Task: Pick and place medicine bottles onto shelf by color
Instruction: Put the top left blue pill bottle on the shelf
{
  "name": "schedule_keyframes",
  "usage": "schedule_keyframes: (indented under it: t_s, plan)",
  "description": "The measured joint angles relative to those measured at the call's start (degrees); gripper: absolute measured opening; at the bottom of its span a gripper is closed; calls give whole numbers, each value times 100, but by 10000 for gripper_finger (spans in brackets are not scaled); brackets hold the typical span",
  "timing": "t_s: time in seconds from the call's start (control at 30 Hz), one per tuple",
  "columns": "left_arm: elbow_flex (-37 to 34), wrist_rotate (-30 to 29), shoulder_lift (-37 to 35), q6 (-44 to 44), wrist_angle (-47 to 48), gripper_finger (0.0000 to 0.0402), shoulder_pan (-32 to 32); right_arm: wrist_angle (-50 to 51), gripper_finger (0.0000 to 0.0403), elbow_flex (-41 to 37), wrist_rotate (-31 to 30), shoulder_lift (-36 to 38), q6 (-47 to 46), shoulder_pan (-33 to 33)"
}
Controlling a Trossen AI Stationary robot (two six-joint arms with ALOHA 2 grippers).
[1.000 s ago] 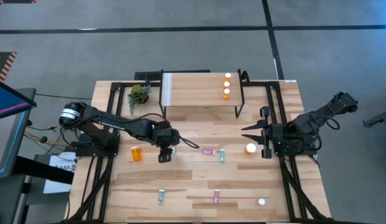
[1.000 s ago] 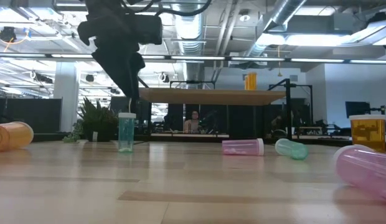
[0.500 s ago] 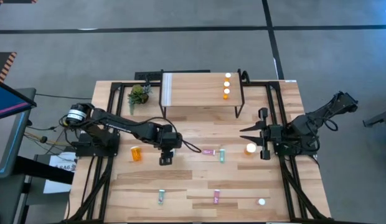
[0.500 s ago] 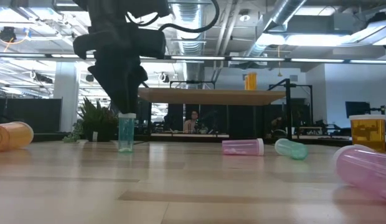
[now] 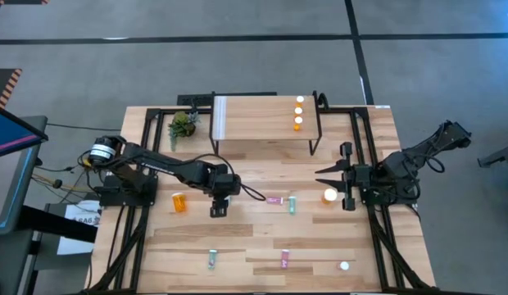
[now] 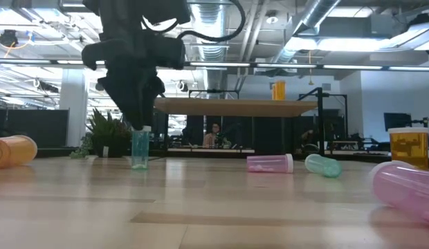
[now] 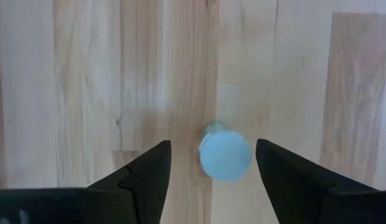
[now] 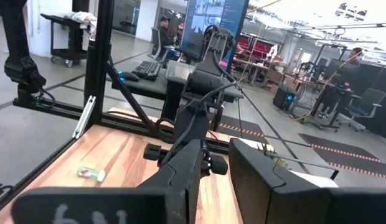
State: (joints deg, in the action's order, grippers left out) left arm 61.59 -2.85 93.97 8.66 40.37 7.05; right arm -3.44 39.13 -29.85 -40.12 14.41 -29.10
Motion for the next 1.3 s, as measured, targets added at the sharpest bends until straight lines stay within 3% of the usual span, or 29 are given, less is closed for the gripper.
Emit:
schedule_keyframes:
  t_s: [0.93,1.13,1.3]
  plan:
    - [2,58,-9,40,-28,222,-1,4,107,0,0,0,0,0]
    - [-156,522,-17,63,-296,222,-3,6,107,0,2,0,0,0]
    - [-383,299,-17,154,-383,222,-1,8,107,0,0,0,-39,0]
